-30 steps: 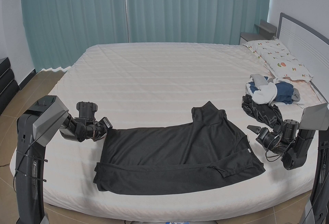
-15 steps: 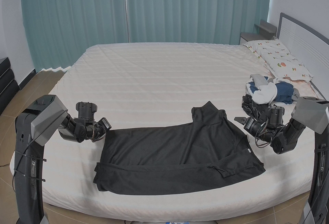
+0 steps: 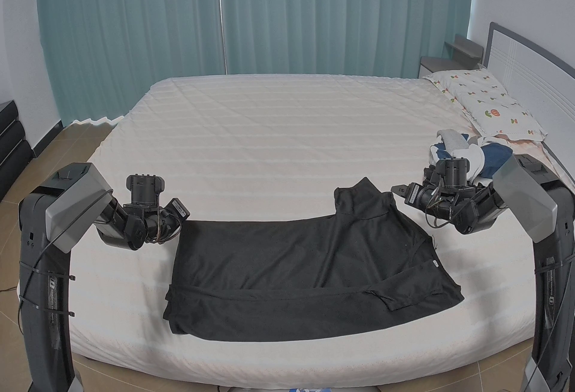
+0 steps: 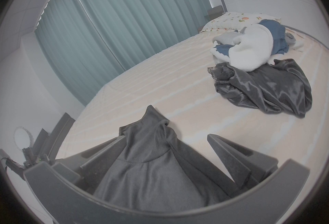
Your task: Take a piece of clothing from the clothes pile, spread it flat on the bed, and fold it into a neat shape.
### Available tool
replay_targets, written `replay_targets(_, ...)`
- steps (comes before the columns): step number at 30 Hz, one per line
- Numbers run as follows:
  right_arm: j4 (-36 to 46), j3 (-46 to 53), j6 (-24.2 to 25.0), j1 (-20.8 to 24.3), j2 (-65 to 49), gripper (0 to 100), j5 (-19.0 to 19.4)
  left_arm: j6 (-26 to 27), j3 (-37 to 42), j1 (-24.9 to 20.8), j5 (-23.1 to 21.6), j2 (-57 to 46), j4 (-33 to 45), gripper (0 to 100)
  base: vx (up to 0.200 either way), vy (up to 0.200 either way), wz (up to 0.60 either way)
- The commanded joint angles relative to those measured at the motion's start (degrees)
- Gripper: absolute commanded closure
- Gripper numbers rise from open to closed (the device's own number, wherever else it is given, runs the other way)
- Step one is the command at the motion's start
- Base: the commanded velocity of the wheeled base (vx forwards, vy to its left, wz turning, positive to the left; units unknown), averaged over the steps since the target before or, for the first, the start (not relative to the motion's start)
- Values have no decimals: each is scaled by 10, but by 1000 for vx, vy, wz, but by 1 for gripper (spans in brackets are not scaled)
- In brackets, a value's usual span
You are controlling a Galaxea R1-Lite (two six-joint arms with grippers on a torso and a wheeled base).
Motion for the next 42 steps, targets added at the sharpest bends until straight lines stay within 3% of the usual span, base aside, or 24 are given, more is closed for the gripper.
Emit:
replay_targets(1, 76, -123, -23, 24, 79, 0, -45, -9, 21, 1, -1, -18, -7, 100, 0, 0, 0)
replay_targets(18, 85, -188, -38, 21, 129, 0, -60, -6, 31, 6, 4, -32, -7, 100, 0, 0, 0)
replay_targets(19, 85, -188, -39, 20, 129, 100, -60, -6, 31, 5, 4, -32, -7, 100, 0, 0, 0)
replay_targets(31, 82, -195, -33, 13, 135, 100, -55, -6, 31, 5, 5, -31, -7, 100, 0, 0, 0)
replay_targets(37, 81, -168, 5, 3, 95, 100, -52, -6, 31, 5, 5, -33, -7, 100, 0, 0, 0)
replay_targets(42, 49, -104, 6, -6, 59, 100, -21, -7, 30, 6, 4, -40, -8, 100, 0, 0, 0)
